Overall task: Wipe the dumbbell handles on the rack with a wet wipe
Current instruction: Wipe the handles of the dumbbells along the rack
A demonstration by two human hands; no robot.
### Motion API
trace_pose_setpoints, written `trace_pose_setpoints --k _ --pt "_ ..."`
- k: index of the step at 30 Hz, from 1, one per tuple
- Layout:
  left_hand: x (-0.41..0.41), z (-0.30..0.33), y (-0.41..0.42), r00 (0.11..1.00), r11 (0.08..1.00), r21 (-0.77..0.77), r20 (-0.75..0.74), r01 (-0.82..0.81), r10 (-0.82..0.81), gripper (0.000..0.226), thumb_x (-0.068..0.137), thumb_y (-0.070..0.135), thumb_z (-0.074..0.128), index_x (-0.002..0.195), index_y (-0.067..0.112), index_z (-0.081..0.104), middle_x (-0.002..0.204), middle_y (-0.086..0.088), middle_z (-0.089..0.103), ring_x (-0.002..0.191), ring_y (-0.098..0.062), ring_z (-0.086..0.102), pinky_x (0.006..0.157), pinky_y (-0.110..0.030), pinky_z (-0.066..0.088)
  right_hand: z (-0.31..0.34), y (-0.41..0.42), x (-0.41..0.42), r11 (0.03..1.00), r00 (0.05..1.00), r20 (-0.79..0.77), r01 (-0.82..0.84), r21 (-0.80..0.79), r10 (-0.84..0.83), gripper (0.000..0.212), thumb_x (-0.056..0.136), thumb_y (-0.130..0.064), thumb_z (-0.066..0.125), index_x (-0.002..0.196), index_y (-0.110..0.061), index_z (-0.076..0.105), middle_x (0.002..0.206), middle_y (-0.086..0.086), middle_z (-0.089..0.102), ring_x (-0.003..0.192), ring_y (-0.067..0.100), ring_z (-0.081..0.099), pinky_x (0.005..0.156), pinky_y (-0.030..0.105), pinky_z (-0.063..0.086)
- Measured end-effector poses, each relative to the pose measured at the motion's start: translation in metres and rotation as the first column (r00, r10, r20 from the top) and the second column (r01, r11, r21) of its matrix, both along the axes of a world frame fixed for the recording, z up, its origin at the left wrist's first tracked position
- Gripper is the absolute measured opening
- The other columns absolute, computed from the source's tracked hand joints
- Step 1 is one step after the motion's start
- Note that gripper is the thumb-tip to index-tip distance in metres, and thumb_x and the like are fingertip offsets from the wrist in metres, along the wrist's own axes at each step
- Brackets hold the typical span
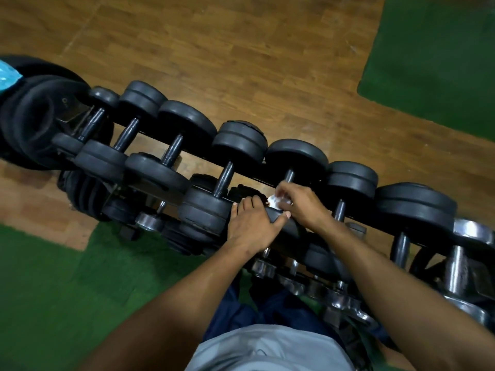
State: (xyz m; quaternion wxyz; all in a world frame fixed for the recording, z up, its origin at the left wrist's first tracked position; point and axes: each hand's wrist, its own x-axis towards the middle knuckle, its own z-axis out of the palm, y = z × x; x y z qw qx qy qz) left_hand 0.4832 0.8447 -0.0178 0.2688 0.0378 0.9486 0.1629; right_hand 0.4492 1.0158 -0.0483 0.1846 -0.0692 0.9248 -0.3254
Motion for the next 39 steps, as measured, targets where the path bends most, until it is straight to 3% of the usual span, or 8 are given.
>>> trace_pose_setpoints --k 4,8,11,17,24,31,34,39 --pt "0.001 0.001 0.001 1.000 1.000 -0.021 0.018 -0.003 0.004 0.098 0.089 0.085 0.030 0.147 0.006 0.036 0.151 -0.016 0.043 0.145 -0.030 0.035 0.125 -0.047 0.020 -0.008 0.009 -0.008 0.934 0.942 -0.091 -0.303 0.189 0.324 0.015 0.095 -0.034 0.057 0.105 -0.031 0.068 0.106 -0.011 0.055 0.087 0.017 0.064 0.068 0.038 0.053" --pt "0.000 0.003 0.003 1.000 1.000 -0.014 0.019 -0.019 0.019 0.098 0.090 0.083 0.032 0.149 0.005 0.034 0.153 -0.016 0.041 0.146 -0.030 0.033 0.125 -0.046 0.017 -0.008 0.018 -0.023 0.883 0.917 -0.193 -0.253 0.395 0.349 0.026 0.098 -0.028 0.052 0.120 -0.032 0.065 0.117 -0.006 0.052 0.083 0.028 0.066 0.055 0.035 0.048" --pt "0.002 0.004 0.003 1.000 0.999 -0.024 0.020 -0.020 0.021 0.097 0.090 0.083 0.031 0.146 0.004 0.038 0.150 -0.016 0.044 0.143 -0.030 0.037 0.124 -0.045 0.019 -0.005 0.022 -0.029 0.904 0.945 -0.203 -0.161 0.397 0.257 0.027 0.100 -0.028 0.049 0.122 -0.029 0.065 0.122 -0.001 0.052 0.085 0.031 0.067 0.057 0.037 0.051" --pt "-0.001 -0.001 0.005 0.999 0.998 -0.053 0.028 -0.031 0.033 0.099 0.085 0.088 0.026 0.136 0.006 0.045 0.142 -0.015 0.050 0.136 -0.031 0.044 0.122 -0.047 0.025 -0.004 0.010 -0.030 0.828 0.863 -0.018 -0.479 0.291 0.505 0.030 0.101 -0.033 0.043 0.123 -0.030 0.064 0.124 -0.009 0.052 0.094 0.023 0.065 0.076 0.038 0.050" --pt "-0.001 -0.001 0.004 1.000 0.999 -0.051 0.018 -0.019 0.020 0.099 0.086 0.089 0.025 0.138 0.007 0.044 0.143 -0.014 0.049 0.136 -0.030 0.044 0.122 -0.047 0.025 -0.003 0.022 -0.032 0.896 0.932 -0.295 -0.066 0.438 0.213 0.028 0.094 -0.012 0.057 0.120 -0.016 0.067 0.122 0.009 0.060 0.084 0.032 0.066 0.069 0.038 0.050" --pt "0.001 -0.002 0.004 1.000 0.999 -0.044 0.008 -0.019 0.019 0.100 0.086 0.088 0.027 0.140 0.006 0.043 0.144 -0.015 0.049 0.138 -0.030 0.043 0.124 -0.047 0.023 -0.003 0.000 -0.007 0.941 0.950 -0.093 0.308 0.140 -0.297 0.039 0.095 -0.005 0.047 0.130 -0.011 0.062 0.124 0.015 0.058 0.100 0.037 0.064 0.077 0.036 0.052" --pt "0.001 -0.003 0.004 1.000 0.999 -0.041 0.001 -0.022 0.022 0.097 0.087 0.087 0.029 0.138 0.006 0.043 0.144 -0.015 0.049 0.138 -0.030 0.043 0.124 -0.047 0.023 0.010 -0.010 -0.002 0.740 0.733 0.231 0.669 -0.072 -0.640 0.032 0.095 -0.005 0.048 0.122 -0.006 0.066 0.118 0.009 0.068 0.111 0.029 0.062 0.090 0.036 0.049" --pt "0.000 -0.002 0.004 1.000 0.999 -0.036 0.002 -0.015 0.015 0.098 0.087 0.088 0.027 0.138 0.006 0.044 0.144 -0.015 0.049 0.138 -0.030 0.043 0.124 -0.047 0.023 0.010 -0.015 -0.015 0.504 0.520 0.480 0.846 -0.176 -0.706 0.024 0.092 -0.008 0.047 0.069 -0.016 0.053 0.073 0.002 0.053 0.072 0.019 0.050 0.064 0.032 0.039"
